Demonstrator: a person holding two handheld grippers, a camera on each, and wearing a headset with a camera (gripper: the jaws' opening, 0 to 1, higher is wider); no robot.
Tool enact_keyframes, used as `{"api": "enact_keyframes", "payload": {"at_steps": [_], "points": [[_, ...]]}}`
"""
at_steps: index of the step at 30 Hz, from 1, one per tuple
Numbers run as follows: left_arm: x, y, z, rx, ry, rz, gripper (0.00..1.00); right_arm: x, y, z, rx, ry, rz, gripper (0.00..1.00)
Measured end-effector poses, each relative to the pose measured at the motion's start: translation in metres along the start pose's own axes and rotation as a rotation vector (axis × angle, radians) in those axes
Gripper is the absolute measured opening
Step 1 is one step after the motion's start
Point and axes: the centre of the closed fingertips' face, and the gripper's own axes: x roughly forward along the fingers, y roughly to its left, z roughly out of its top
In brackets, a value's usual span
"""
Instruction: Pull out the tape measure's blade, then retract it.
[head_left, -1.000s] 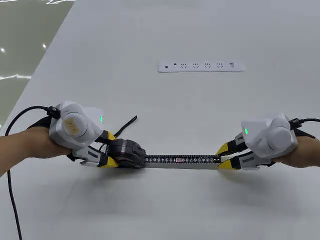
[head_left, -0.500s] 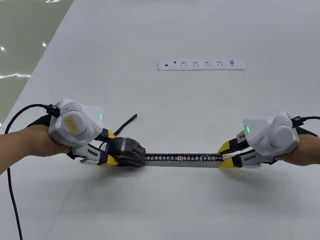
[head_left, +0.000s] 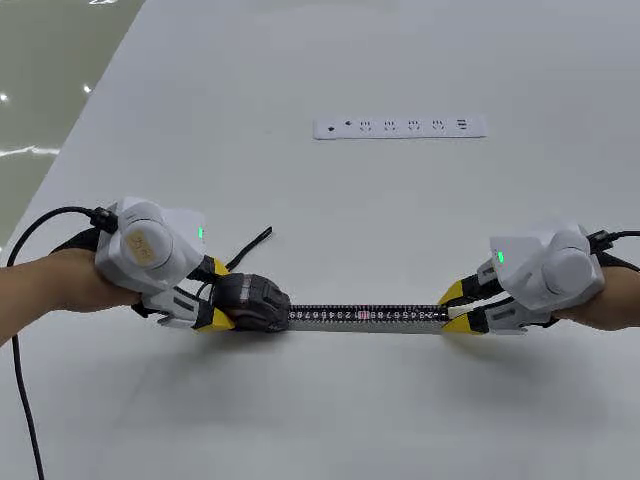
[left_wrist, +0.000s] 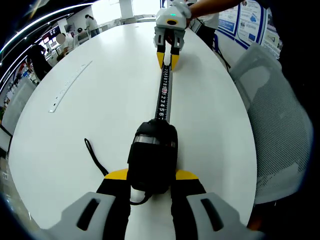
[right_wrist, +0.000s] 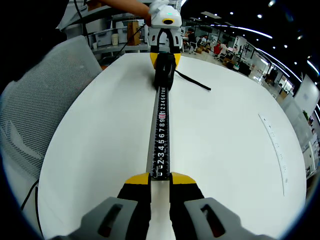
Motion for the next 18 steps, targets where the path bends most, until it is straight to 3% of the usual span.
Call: {"api": "enact_keyframes", "payload": {"at_steps": [12, 18], "points": [[0.0012, 0.0025, -0.0044, 0.002, 0.005, -0.002, 0.26, -0.0008, -0.0022, -0.0067, 0.001, 0.003, -0.003, 0.12], [0.0001, 0.0002, -0.0005, 0.002, 0.005, -0.002, 0.26, -0.0053, 0.0010, -0.0038, 0.001, 0.006, -0.003, 0.12]]}}
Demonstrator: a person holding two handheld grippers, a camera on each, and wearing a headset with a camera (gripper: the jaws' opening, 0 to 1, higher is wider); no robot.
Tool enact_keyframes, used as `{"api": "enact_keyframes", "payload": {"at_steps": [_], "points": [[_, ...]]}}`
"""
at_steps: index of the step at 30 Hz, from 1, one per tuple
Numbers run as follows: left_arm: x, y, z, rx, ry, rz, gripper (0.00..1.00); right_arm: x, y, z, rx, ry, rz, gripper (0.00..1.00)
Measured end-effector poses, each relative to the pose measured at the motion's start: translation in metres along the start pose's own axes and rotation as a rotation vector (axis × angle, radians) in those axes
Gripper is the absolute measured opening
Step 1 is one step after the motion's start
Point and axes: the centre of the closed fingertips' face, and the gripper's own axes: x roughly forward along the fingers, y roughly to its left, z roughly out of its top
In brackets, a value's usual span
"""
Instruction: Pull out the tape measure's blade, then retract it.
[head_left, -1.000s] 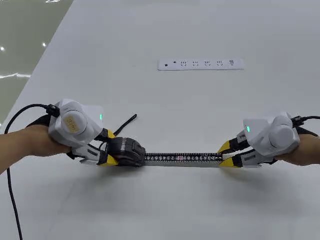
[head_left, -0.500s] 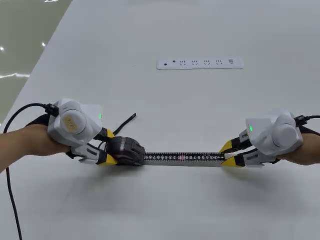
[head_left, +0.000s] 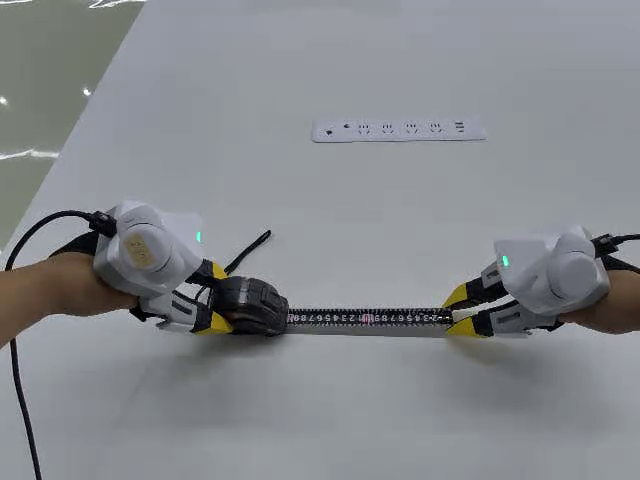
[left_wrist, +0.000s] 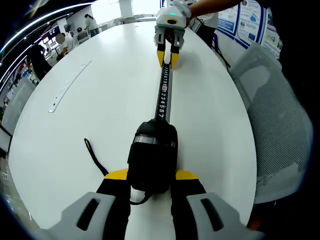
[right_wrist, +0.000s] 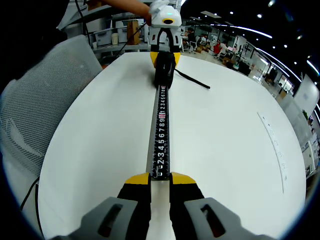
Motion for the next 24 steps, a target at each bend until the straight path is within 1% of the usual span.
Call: {"api": "enact_keyframes", "payload": {"at_steps": [2, 3, 6, 7, 8, 11, 13, 19, 22, 24], "points": [[0.0008, 0.0014, -0.0025, -0.001, 0.000, 0.000, 0.26, -0.0010, -0.0001, -0.0001, -0.001, 0.001, -0.001, 0.12], [0.0005, 0.0010, -0.0017, -0.001, 0.000, 0.000, 0.26, -0.0013, -0.0002, -0.0002, -0.001, 0.002, 0.000, 0.12], [0.0020, 0.0031, -0.0047, -0.001, 0.000, 0.000, 0.26, 0.0005, -0.0026, -0.0058, 0.000, 0.003, -0.001, 0.12], [0.0008, 0.0006, -0.0013, -0.001, 0.000, 0.000, 0.26, 0.0004, -0.0032, -0.0068, 0.000, 0.004, -0.002, 0.12], [0.0003, -0.0003, -0.0001, -0.002, 0.000, 0.000, 0.26, -0.0017, -0.0018, -0.0044, 0.000, 0.004, -0.003, 0.12], [0.0008, 0.0008, -0.0014, 0.000, 0.001, 0.000, 0.26, -0.0042, 0.0001, -0.0027, 0.001, 0.005, -0.003, 0.12], [-0.0002, -0.0007, 0.0007, 0.000, 0.003, 0.000, 0.26, -0.0042, -0.0003, -0.0044, 0.000, 0.006, -0.003, 0.12], [0.0014, 0.0020, -0.0033, 0.002, 0.006, -0.003, 0.26, -0.0053, -0.0008, -0.0065, -0.003, 0.008, -0.003, 0.12], [0.0000, -0.0006, 0.0001, 0.002, 0.007, -0.004, 0.26, -0.0054, -0.0014, -0.0084, -0.003, 0.009, -0.003, 0.12], [0.0007, 0.0006, -0.0021, 0.001, 0.007, -0.003, 0.26, -0.0060, -0.0008, -0.0081, -0.003, 0.010, -0.003, 0.12]]}}
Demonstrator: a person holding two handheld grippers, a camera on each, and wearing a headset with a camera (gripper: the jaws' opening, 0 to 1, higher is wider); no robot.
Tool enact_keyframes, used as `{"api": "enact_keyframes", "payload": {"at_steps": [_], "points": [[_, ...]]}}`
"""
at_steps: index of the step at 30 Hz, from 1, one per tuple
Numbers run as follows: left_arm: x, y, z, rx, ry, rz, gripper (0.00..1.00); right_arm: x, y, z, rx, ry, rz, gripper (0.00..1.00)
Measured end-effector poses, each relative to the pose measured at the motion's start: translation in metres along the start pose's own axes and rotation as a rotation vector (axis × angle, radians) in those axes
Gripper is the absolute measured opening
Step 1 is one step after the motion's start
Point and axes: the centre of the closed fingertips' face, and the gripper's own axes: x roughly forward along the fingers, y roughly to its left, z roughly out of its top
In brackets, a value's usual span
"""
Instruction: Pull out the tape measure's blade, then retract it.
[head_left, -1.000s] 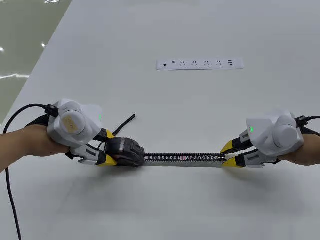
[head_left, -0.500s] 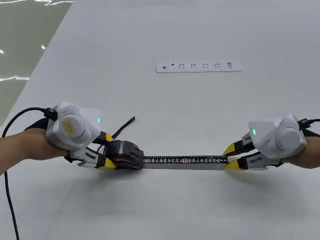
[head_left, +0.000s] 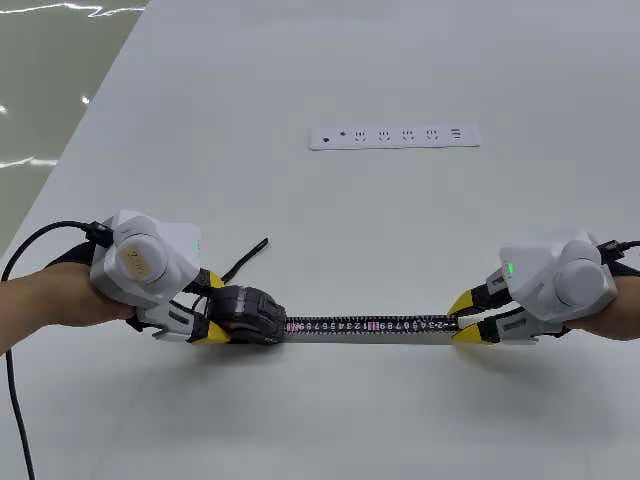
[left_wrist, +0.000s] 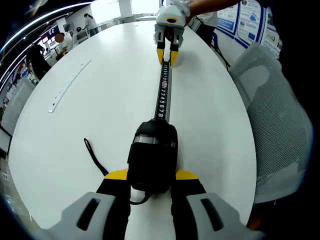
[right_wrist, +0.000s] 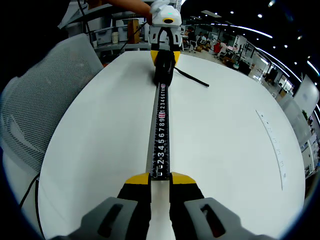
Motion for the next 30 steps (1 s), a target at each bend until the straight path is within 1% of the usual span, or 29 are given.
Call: {"api": "enact_keyframes", "payload": {"at_steps": [2, 3, 5, 9, 12, 13, 15, 19, 25, 26, 30], "points": [[0.0008, 0.0015, -0.0024, 0.000, 0.000, 0.000, 0.26, -0.0004, 0.0002, -0.0002, 0.000, 0.001, 0.000, 0.12], [-0.0003, -0.0005, 0.0006, 0.000, 0.000, 0.001, 0.26, -0.0007, 0.0006, -0.0005, 0.001, 0.001, 0.002, 0.12], [-0.0011, -0.0018, 0.0025, -0.001, 0.000, 0.001, 0.26, -0.0001, -0.0003, -0.0023, 0.001, 0.001, 0.002, 0.12], [-0.0010, -0.0020, 0.0030, -0.001, 0.001, 0.001, 0.26, -0.0016, 0.0002, -0.0024, 0.002, 0.002, 0.001, 0.12], [0.0006, 0.0012, -0.0015, -0.001, 0.002, 0.001, 0.26, -0.0016, -0.0002, -0.0041, 0.002, 0.003, 0.001, 0.12], [-0.0004, -0.0007, 0.0010, -0.001, 0.002, 0.002, 0.26, -0.0020, -0.0001, -0.0042, 0.002, 0.003, 0.000, 0.12], [-0.0009, -0.0019, 0.0025, 0.000, 0.003, 0.001, 0.26, -0.0028, 0.0004, -0.0045, 0.002, 0.004, 0.001, 0.12], [-0.0012, -0.0018, 0.0028, 0.000, 0.004, 0.002, 0.26, -0.0051, 0.0022, -0.0036, 0.003, 0.005, 0.001, 0.12], [-0.0010, -0.0021, 0.0036, 0.000, 0.004, 0.001, 0.26, -0.0059, 0.0025, -0.0063, 0.006, 0.007, 0.004, 0.12], [-0.0009, -0.0020, 0.0034, 0.000, 0.004, 0.001, 0.26, -0.0064, 0.0023, -0.0067, 0.007, 0.007, 0.004, 0.12], [0.0014, 0.0024, -0.0030, -0.001, 0.003, 0.001, 0.26, -0.0076, 0.0025, -0.0085, 0.009, 0.011, 0.004, 0.12]]}}
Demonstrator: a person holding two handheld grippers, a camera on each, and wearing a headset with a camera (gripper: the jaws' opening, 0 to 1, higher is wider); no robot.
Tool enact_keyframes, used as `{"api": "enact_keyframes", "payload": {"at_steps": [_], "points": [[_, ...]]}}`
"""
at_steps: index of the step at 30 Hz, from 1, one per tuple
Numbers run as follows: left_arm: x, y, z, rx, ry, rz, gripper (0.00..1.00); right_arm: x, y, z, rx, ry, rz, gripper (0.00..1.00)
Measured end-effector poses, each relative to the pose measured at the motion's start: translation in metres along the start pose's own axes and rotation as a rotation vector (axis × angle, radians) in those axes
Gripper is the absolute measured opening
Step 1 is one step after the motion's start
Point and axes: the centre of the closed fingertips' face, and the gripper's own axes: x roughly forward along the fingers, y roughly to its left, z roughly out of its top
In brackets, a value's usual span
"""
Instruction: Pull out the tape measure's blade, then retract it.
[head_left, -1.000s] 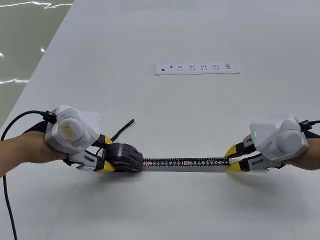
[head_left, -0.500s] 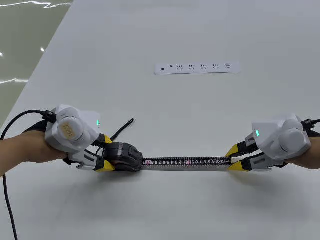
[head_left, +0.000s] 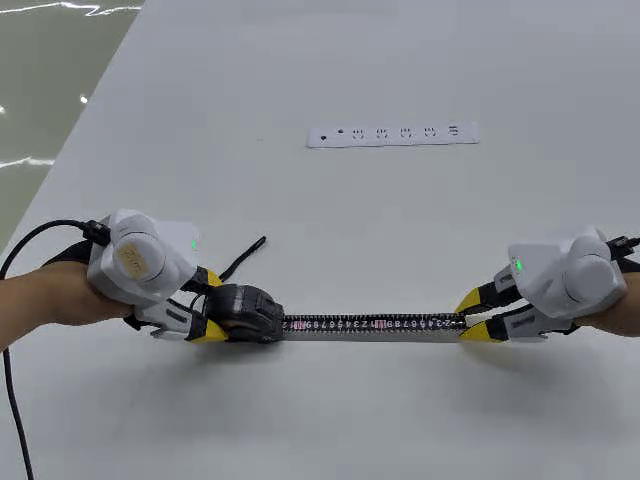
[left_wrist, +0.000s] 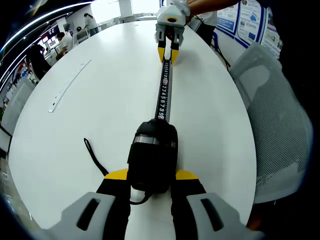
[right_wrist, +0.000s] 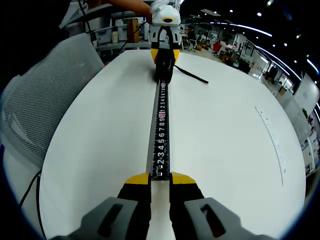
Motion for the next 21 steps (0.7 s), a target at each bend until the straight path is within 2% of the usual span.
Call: {"api": "enact_keyframes", "payload": {"at_steps": [8, 12, 21], "points": [[-0.0006, -0.0014, 0.0020, -0.003, 0.001, 0.001, 0.26, -0.0011, -0.0021, -0.0056, 0.003, 0.009, -0.002, 0.12], [-0.0019, -0.0038, 0.0067, -0.008, 0.000, 0.001, 0.26, 0.0004, -0.0034, -0.0083, 0.001, 0.020, -0.002, 0.12], [0.0029, 0.0022, 0.0006, -0.019, 0.010, 0.001, 0.26, 0.0027, -0.0048, -0.0093, 0.001, 0.040, -0.002, 0.13]]}}
